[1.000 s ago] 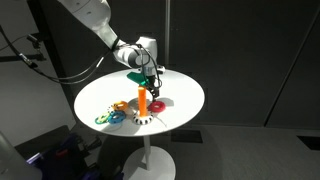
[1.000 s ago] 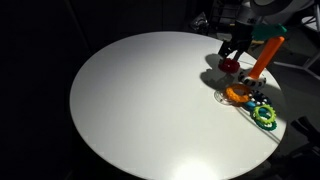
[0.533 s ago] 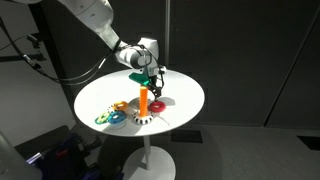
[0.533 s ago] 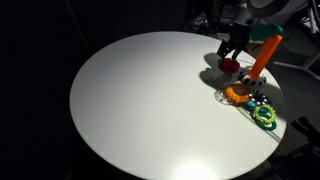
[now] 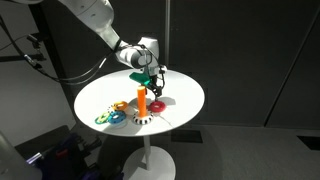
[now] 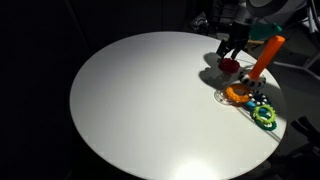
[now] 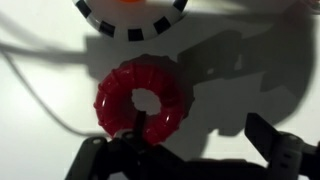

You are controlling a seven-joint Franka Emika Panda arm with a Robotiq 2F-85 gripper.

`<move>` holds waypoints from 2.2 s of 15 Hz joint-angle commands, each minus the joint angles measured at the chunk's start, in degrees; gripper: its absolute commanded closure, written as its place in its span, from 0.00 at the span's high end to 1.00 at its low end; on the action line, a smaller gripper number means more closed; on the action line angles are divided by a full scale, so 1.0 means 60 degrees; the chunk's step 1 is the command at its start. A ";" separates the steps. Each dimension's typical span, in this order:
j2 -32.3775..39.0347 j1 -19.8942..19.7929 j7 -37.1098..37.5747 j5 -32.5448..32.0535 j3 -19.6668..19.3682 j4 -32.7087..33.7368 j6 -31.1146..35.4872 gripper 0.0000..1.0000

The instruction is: Pick up the red ring and put it on the ring holder

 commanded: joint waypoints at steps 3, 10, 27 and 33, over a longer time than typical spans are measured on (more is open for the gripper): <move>-0.0119 -0.0198 -0.0220 0.0121 0.0186 0.0363 -0.0298 1.00; 0.0176 -0.0095 -0.0122 0.0009 0.0146 0.0599 -0.0130 1.00; 0.0960 -0.0080 -0.0118 -0.0069 0.0160 0.0952 -0.0157 1.00; 0.1017 -0.0035 -0.0027 -0.0163 0.0074 0.0965 -0.0240 0.59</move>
